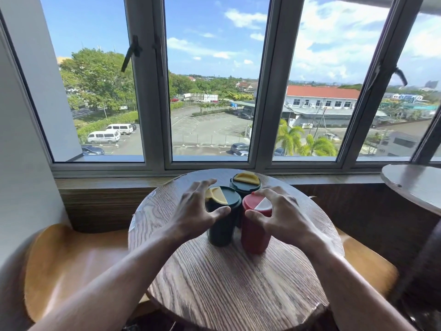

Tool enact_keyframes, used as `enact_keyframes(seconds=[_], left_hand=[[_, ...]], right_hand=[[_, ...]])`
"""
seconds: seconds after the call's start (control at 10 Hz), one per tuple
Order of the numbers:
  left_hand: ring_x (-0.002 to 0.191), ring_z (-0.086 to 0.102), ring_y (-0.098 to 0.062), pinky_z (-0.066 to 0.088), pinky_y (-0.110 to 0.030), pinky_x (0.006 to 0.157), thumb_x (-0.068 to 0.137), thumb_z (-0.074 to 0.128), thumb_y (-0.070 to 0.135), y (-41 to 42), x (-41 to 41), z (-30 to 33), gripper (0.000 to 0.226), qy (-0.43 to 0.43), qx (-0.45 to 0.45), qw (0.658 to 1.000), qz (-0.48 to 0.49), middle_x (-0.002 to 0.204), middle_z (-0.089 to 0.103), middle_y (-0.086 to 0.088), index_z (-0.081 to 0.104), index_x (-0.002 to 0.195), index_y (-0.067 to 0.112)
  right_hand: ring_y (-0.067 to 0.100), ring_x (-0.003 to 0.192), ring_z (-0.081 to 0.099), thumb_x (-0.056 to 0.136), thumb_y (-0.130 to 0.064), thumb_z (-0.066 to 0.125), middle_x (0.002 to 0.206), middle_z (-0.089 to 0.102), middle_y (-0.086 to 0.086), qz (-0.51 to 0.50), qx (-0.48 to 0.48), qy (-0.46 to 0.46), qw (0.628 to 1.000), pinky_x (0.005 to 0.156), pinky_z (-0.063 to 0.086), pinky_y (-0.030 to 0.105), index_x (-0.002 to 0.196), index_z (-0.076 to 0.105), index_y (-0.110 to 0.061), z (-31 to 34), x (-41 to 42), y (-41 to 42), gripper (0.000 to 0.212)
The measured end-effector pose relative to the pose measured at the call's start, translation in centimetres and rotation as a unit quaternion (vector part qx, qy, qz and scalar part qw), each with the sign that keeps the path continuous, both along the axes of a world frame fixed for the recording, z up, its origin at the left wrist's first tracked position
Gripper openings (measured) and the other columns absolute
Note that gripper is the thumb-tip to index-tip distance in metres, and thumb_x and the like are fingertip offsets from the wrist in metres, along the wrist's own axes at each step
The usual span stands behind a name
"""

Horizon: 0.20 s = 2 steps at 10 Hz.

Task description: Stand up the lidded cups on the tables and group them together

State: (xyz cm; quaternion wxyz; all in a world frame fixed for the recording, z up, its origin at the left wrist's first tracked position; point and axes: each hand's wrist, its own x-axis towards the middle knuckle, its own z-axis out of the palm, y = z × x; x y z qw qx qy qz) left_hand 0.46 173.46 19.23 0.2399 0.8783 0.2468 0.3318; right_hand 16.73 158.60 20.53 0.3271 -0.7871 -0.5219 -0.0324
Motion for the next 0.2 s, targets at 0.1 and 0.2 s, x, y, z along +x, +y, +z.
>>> enact_keyframes(seconds=[0.1,0.2], left_hand=[[0.12,0.049,-0.014,0.037,-0.026,0.095,0.073,0.075,0.047,0.07,-0.67,-0.41,0.075,-0.008,-0.008,1.0,-0.001,0.136,0.049,0.0,0.041,0.137,0.026],[0.122,0.049,-0.015,0.042,-0.033,0.1,0.074,0.075,0.047,-0.04,-1.2,-0.52,0.074,-0.026,-0.025,0.999,0.01,0.137,0.048,0.002,0.041,0.137,0.028]], right_hand=[[0.014,0.113,0.052,0.079,-0.046,0.073,0.13,0.052,-0.004,-0.002,0.005,-0.005,1.0,0.089,0.033,0.021,0.126,0.059,-0.024,0.19,-0.07,-0.28,0.054],[0.016,0.11,0.055,0.079,-0.046,0.073,0.132,0.051,-0.005,-0.017,0.035,0.0,0.999,0.09,0.037,0.024,0.125,0.06,-0.025,0.41,-0.33,-0.42,0.052]])
